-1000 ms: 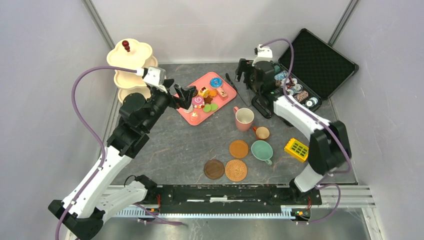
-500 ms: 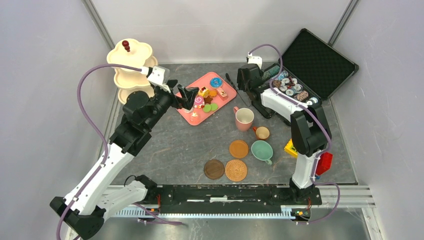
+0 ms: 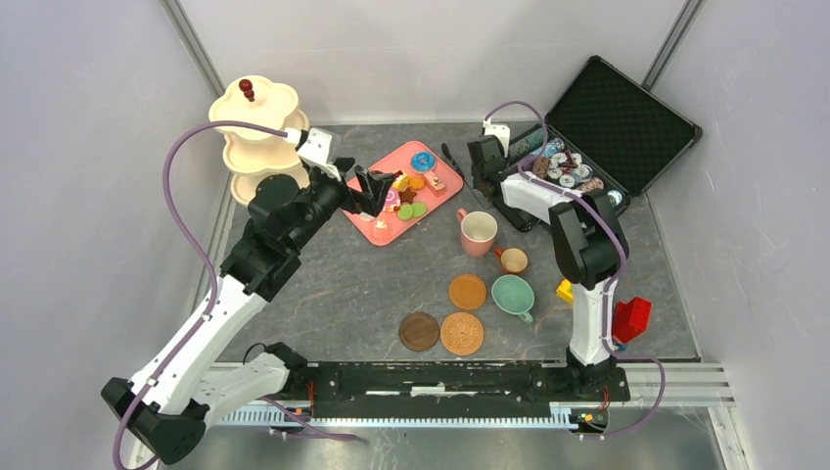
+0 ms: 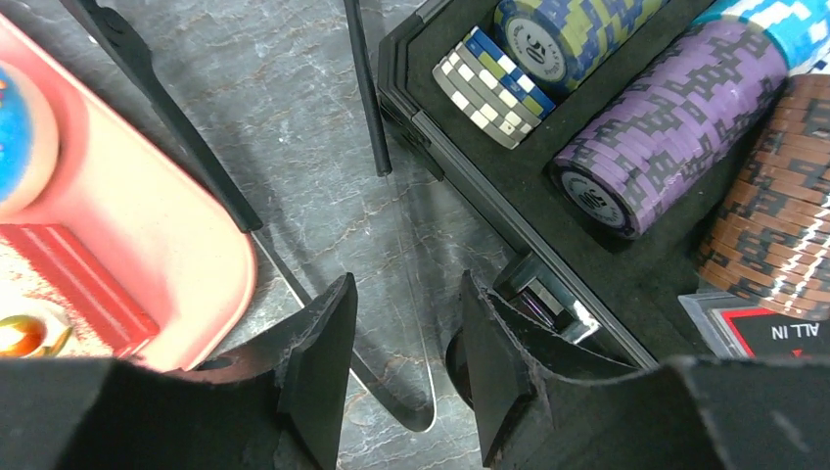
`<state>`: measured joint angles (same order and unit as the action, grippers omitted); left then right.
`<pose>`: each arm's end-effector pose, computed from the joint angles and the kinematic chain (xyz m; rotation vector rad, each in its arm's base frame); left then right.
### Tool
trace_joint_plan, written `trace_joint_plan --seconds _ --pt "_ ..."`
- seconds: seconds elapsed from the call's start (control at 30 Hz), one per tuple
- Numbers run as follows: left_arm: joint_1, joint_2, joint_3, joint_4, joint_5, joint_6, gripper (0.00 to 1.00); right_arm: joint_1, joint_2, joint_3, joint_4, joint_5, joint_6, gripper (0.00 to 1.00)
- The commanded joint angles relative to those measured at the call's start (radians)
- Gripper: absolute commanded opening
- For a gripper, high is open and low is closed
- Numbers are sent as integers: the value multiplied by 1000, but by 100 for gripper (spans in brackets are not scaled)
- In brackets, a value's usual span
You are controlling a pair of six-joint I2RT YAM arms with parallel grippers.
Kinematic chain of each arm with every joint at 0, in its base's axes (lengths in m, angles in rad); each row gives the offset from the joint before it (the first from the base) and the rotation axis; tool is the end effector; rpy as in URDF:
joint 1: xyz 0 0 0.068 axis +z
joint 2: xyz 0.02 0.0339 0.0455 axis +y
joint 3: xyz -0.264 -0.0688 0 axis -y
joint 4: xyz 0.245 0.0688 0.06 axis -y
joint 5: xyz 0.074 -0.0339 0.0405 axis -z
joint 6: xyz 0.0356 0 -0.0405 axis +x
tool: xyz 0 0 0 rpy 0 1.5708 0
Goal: Serve the afternoon tea
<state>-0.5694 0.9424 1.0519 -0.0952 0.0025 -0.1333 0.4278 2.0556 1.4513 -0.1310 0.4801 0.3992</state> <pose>0.1780 -0.1140 0.4151 0.3445 1.5454 -0.5546 0.4227 0.1746 0.1864 0.2073 2.2001 -0.1006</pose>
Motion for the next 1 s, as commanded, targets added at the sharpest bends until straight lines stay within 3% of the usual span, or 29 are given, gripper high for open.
trace_joint_plan --seconds 0.0,0.17,0.43,0.73,0.97 --pt "-4 9 22 26 3 23 100 -3 33 56 22 22 -9 49" --pt "-3 10 19 30 2 18 100 -4 84 88 10 17 -31 34" --pt "-3 28 17 31 3 13 100 -5 109 90 40 43 -90 23" --pt "-3 23 13 37 20 8 100 -4 128 122 50 23 -129 1" --pt "-3 28 16 41 -37 -15 100 -5 41 171 123 41 -224 0"
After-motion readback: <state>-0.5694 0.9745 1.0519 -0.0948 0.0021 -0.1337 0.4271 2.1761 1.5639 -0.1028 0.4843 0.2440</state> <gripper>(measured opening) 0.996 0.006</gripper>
